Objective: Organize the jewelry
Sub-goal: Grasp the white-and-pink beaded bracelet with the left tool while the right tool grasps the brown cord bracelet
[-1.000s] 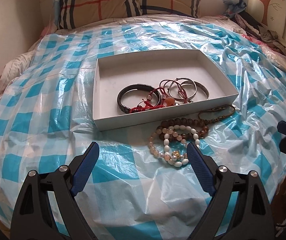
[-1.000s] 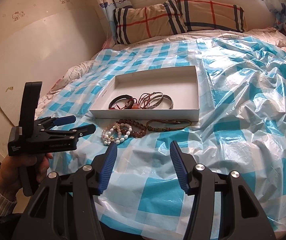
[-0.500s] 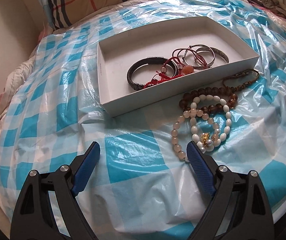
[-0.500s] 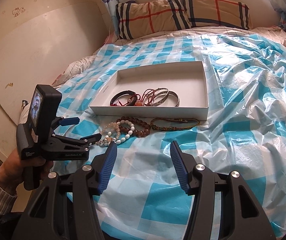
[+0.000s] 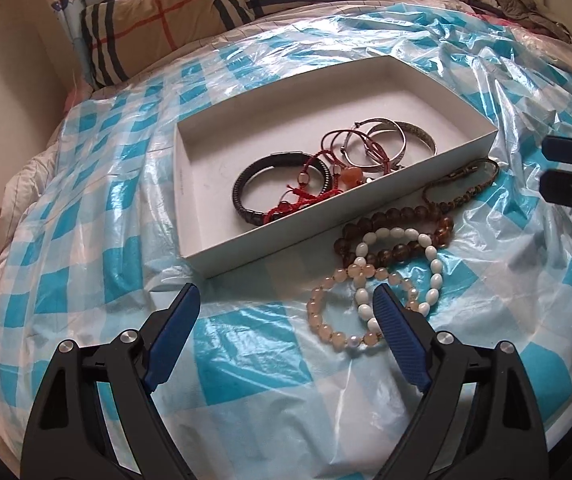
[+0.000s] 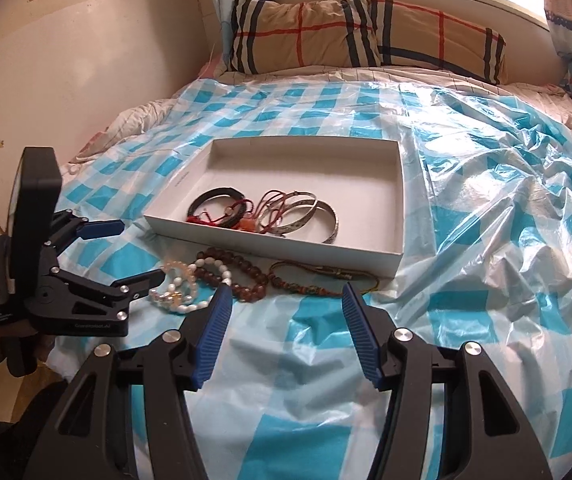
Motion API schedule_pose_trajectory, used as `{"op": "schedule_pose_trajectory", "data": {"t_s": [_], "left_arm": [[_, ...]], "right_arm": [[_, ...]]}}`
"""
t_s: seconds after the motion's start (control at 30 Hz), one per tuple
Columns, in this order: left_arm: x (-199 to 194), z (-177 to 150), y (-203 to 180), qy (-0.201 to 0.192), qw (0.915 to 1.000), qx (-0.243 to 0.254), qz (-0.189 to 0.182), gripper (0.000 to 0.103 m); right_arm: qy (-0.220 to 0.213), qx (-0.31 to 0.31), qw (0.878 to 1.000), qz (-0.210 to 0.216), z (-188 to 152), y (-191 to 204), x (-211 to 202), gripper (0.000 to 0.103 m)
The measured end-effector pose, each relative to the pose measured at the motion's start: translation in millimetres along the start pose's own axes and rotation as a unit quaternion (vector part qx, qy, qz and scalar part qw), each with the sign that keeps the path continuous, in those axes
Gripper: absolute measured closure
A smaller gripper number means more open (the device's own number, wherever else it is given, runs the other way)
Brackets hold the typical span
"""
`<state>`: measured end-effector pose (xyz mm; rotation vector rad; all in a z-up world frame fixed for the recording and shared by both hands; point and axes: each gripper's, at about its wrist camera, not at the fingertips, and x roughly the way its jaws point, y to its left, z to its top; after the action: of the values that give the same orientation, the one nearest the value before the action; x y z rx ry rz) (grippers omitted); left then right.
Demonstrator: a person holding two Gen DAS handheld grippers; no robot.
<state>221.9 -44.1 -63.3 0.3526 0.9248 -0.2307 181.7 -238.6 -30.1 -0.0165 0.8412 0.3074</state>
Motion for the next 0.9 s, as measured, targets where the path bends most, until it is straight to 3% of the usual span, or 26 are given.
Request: {"op": "schedule_pose_trajectory", "data": {"t_s": [0.13, 0.2, 0.27, 0.33, 0.37, 0.47, 0.67, 0.83, 0.87, 0.9], "left_arm": [[14, -6, -7, 0.011, 0.9973, -0.015, -0.071, 0.071], [13, -7, -7, 0.009, 0.9957, -0.02, -0.09, 0.08], [11, -9, -1, 0.013, 0.9923, -0.042, -0.116, 0.09], [8, -12, 7, 0.016, 0.9885, -0.063, -0.136, 0.096], [6, -14, 10, 0.016, 0.9875, -0.069, -0.141, 0.096], [-4, -20, 19, 0.013, 0.9836, -0.083, -0.16, 0.096], [-28, -31, 30, 0.005, 0.9824, -0.091, -0.163, 0.096], [-24, -37, 30, 0.016, 0.9838, -0.092, -0.153, 0.096], [-24, -38, 29, 0.017, 0.9848, -0.09, -0.148, 0.096], [-24, -37, 27, 0.016, 0.986, -0.086, -0.142, 0.096]], "right_arm": [[0.039, -0.003, 0.999, -0.018, 10, -15, 40, 0.048], [0.061, 0.003, 0.998, -0.019, 10, -22, 60, 0.048], [0.076, 0.01, 0.997, -0.005, 5, -26, 73, 0.058], [0.073, 0.003, 0.997, 0.005, 0, -22, 72, 0.083], [0.073, -0.005, 0.997, 0.007, -2, -18, 68, 0.093], [0.061, -0.011, 0.998, 0.008, -10, -13, 50, 0.1], [0.039, 0.018, 0.999, 0.033, -26, -16, 6, 0.101], [0.042, 0.017, 0.998, 0.035, -21, -14, 2, 0.1], [0.043, 0.018, 0.998, 0.032, -17, -15, 6, 0.097], [0.04, 0.018, 0.999, 0.027, -13, -15, 10, 0.065]]}}
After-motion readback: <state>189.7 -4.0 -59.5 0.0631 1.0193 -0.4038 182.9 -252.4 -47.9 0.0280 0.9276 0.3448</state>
